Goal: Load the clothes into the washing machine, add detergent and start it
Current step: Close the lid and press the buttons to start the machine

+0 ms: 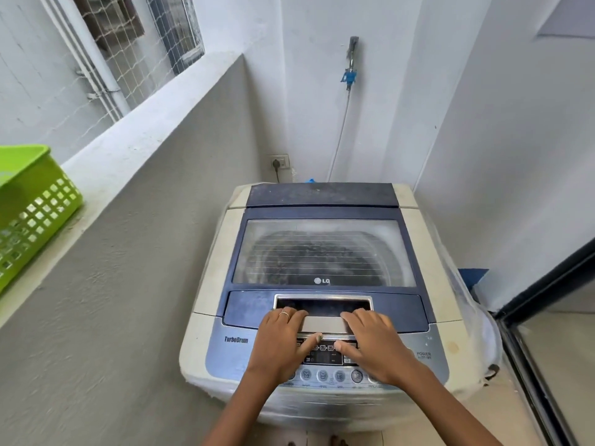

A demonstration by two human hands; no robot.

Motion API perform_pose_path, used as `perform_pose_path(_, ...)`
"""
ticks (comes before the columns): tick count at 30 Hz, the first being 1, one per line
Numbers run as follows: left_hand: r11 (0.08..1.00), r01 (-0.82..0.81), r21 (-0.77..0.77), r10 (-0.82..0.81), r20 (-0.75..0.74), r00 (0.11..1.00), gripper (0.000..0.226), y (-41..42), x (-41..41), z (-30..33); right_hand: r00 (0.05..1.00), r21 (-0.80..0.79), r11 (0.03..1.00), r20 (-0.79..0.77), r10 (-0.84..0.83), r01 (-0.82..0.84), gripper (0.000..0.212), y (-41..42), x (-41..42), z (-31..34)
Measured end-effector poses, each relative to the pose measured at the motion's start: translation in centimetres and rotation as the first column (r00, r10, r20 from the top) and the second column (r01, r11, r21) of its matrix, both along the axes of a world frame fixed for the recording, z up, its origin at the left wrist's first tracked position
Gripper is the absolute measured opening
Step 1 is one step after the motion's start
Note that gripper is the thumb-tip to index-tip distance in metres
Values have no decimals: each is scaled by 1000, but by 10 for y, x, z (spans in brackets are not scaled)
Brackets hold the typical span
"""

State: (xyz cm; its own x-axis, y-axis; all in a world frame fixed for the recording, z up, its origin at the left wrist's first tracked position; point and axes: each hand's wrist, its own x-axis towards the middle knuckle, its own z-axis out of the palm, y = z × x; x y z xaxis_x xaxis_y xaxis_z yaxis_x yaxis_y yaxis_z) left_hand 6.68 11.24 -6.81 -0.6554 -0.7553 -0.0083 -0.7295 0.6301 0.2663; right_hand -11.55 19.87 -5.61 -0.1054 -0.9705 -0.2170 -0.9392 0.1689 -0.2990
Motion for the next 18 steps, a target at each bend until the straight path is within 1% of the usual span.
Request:
perform_pose_path(2, 1000, 0, -5, 0, -7, 1000, 77, 0, -1, -2, 999, -12, 1000, 35, -22, 22, 62, 6, 0, -1)
perform_pose_path(5, 999, -5, -42, 1, -82, 997, 64, -1, -1, -9, 997, -18, 999, 67, -47, 48, 71, 20, -1, -9)
perform_pose_path(7, 998, -36, -58, 28, -132, 991, 57, 2, 0, -13, 998, -65, 997, 36, -44, 46, 78, 28, 2, -18)
perform_pose_path(8, 997, -57, -48, 49, -157, 986, 56, 5, 0, -15, 999, -84, 996, -8, -35, 34, 77, 30, 3, -22)
perform_pose_path(9, 996, -79, -33, 72, -178, 981, 56, 8, 0, -15, 999, -54, 997, -6, -48, 48, 74, 31, 4, -22)
perform_pose_path(10, 995, -94, -20, 88, -191, 978, 57, 11, 0, -17, 997, -67, 995, -28, -70, 68, 72, 31, 5, -22)
perform_pose_path(11, 995, -103, -7, 100, -194, 976, 58, 13, 0, -19, 998, -66, 996, -5, -68, 67, 72, 30, 5, -22)
perform_pose_path(12, 994, -107, 0, 105, -192, 976, 59, 15, 0, -20, 999, -123, 991, 5, -52, 52, 74, 30, 4, -26)
perform_pose_path(14, 996, -94, 13, 94, -180, 979, 62, 17, 2, -25, 991, -147, 986, 119, -63, 80, 74, 34, 0, -27)
perform_pose_path(18, 997, -81, 19, 83, -191, 978, 61, 22, 16, -31, 975, -221, 956, 156, -160, 192, 68, 52, -12, -24)
